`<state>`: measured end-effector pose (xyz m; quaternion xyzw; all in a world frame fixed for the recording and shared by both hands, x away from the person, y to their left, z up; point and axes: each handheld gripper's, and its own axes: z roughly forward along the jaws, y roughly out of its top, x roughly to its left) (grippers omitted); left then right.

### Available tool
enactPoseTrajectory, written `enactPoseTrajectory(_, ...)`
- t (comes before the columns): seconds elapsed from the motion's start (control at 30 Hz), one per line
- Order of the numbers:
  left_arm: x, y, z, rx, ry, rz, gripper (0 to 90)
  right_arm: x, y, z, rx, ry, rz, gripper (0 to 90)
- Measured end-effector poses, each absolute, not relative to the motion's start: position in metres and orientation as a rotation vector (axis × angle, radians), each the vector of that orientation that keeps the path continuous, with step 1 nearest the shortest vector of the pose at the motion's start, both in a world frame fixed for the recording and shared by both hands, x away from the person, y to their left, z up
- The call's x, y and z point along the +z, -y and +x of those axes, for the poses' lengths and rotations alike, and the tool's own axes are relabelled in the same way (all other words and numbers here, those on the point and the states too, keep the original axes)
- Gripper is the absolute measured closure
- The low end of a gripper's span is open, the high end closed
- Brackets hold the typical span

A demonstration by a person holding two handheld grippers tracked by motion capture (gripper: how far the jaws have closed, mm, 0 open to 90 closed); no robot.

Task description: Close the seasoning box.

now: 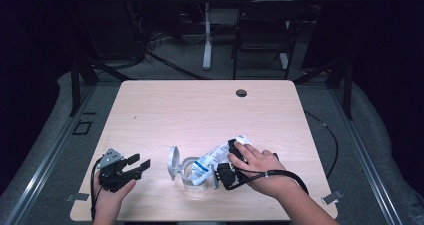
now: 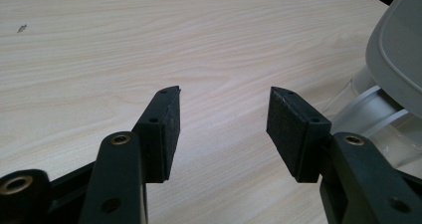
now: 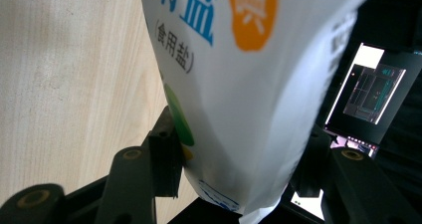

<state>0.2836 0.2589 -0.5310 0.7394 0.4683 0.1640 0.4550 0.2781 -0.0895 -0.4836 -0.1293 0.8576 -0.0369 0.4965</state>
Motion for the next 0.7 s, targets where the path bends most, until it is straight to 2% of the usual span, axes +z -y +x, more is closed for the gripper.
enactPoseTrajectory(0.7, -0.531, -0.2589, 0.2836, 0.406, -1.155, 1.823, 47.6, -0.4819, 0.0854, 0.2767, -0.119, -2.054, -0.341, 50.9)
